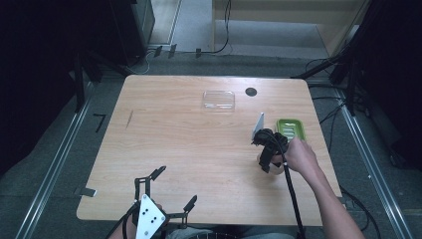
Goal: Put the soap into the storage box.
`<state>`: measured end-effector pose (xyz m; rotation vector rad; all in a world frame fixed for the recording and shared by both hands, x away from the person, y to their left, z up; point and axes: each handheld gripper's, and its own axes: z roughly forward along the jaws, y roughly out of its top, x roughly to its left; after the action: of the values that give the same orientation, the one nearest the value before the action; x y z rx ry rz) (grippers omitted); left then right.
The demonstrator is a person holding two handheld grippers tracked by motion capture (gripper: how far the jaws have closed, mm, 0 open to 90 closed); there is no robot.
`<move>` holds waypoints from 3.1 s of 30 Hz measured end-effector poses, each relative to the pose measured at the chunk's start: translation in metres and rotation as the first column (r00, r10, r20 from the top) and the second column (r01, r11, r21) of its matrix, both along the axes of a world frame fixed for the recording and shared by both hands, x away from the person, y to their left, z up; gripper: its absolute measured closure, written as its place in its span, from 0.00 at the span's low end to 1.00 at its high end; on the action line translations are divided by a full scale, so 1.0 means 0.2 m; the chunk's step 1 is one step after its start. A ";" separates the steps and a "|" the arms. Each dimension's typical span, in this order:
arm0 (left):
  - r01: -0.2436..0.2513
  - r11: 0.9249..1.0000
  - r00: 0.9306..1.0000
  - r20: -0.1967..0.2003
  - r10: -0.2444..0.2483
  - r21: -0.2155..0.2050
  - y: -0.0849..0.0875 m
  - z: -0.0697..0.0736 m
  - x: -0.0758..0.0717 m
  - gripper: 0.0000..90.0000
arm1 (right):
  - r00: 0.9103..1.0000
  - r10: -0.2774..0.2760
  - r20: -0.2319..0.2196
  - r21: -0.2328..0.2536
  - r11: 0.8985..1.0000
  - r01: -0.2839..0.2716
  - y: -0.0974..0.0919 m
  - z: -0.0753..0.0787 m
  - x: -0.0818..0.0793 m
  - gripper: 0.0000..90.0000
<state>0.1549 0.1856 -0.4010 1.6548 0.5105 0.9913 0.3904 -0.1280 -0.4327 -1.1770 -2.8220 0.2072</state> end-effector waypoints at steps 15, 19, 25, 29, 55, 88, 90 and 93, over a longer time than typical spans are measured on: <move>-0.001 1.000 1.000 0.000 0.001 0.000 0.00 0.00 0.00 0.00 | 0.999 -0.043 0.002 0.002 0.999 0.043 -0.09 0.03 0.01 0.37; 0.000 1.000 1.000 0.000 0.000 0.000 0.00 0.00 0.00 0.00 | 0.999 -0.053 0.002 0.001 0.999 0.053 -0.11 0.04 0.01 0.37; -0.001 1.000 1.000 -0.001 0.001 0.000 0.00 0.00 0.00 0.00 | 0.998 -0.062 0.006 0.003 0.998 0.062 -0.15 0.06 0.00 0.37; 0.000 1.000 1.000 0.000 0.000 0.001 0.00 0.00 0.00 0.00 | 0.997 -0.070 0.009 0.000 0.998 0.071 -0.18 0.07 0.00 0.37; 0.001 1.000 1.000 -0.001 -0.001 0.001 0.00 0.00 0.00 0.00 | 0.992 -0.119 0.041 -0.009 0.993 0.119 -0.28 0.15 0.03 0.38; 0.000 1.000 1.000 -0.002 0.000 0.001 -0.01 0.00 0.00 0.00 | 0.971 -0.219 0.100 0.003 0.975 0.220 -0.42 0.26 0.15 0.37; 0.000 1.000 1.000 -0.002 0.000 0.001 -0.01 0.00 0.00 0.00 | 0.969 -0.225 0.101 0.007 0.974 0.226 -0.43 0.27 0.16 0.37; 0.000 1.000 1.000 -0.002 0.000 0.001 -0.01 0.00 0.00 0.00 | 0.966 -0.240 0.101 0.012 0.971 0.240 -0.43 0.27 0.18 0.37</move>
<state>0.1555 0.1844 -0.4012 1.6572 0.5118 0.9903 0.4269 -0.2150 -0.3788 -1.5562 -2.7276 0.1341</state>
